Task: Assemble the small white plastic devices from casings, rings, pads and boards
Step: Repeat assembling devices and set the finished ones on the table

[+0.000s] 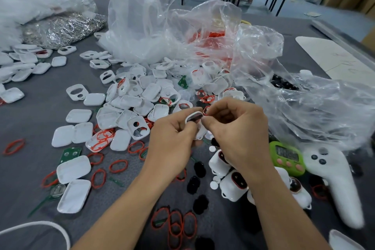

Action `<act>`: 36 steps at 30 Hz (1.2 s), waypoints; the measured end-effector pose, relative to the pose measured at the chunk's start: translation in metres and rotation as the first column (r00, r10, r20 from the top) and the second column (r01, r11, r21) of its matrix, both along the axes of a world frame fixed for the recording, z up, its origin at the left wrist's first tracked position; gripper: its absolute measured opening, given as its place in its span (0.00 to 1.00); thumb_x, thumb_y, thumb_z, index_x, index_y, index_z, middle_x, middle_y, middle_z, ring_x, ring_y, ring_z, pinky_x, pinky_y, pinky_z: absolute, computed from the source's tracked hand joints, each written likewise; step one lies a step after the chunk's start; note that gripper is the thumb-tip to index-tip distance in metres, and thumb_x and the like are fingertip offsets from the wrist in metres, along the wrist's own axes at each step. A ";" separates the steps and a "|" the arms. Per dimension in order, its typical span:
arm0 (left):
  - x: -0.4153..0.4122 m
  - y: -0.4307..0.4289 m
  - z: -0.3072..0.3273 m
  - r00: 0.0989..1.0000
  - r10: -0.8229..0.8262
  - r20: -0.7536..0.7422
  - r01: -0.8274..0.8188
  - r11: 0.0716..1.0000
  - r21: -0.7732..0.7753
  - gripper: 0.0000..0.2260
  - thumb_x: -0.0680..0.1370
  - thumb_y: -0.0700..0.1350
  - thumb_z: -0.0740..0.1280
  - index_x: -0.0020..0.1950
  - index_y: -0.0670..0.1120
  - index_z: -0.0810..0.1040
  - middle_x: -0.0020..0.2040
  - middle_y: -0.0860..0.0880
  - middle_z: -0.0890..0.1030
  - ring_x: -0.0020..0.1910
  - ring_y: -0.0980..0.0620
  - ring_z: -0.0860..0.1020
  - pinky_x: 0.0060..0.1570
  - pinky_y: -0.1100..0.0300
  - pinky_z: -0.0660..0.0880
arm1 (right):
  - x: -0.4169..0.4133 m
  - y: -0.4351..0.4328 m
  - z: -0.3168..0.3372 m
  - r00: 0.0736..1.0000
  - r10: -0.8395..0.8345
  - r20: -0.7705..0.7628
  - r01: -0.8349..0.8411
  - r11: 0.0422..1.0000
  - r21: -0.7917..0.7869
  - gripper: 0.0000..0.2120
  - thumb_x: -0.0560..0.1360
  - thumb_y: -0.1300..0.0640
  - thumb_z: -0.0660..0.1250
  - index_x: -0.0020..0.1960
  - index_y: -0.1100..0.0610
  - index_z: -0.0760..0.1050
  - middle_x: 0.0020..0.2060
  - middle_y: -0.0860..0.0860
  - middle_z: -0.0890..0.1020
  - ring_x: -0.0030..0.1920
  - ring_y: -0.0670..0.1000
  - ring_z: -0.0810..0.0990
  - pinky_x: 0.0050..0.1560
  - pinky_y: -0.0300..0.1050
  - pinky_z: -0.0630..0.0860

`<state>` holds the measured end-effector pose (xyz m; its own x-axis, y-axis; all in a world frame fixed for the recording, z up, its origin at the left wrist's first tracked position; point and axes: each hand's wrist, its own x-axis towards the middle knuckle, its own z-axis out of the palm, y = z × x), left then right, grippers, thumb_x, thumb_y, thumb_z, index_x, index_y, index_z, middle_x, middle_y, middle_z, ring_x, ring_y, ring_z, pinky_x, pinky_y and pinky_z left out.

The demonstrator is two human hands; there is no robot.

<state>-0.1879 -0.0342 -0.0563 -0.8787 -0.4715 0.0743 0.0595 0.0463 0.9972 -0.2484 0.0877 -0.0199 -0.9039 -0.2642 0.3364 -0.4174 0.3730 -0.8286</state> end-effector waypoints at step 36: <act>0.004 -0.009 0.005 0.986 -0.164 0.015 0.165 0.986 -0.021 0.19 0.74 0.35 0.62 0.50 0.53 0.89 0.37 0.31 0.76 0.36 0.45 0.73 0.39 0.32 0.80 | -0.008 -0.002 -0.014 0.995 0.095 0.031 -0.098 0.991 0.091 0.03 0.71 0.52 0.79 0.43 0.47 0.86 0.36 0.43 0.85 0.38 0.43 0.83 0.41 0.38 0.78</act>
<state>-0.1837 -0.0433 -0.0514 -0.9452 -0.3188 0.0707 0.0548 0.0587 0.9968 -0.2563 0.0857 -0.0344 -0.8810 -0.3792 0.2828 -0.4333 0.4071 -0.8040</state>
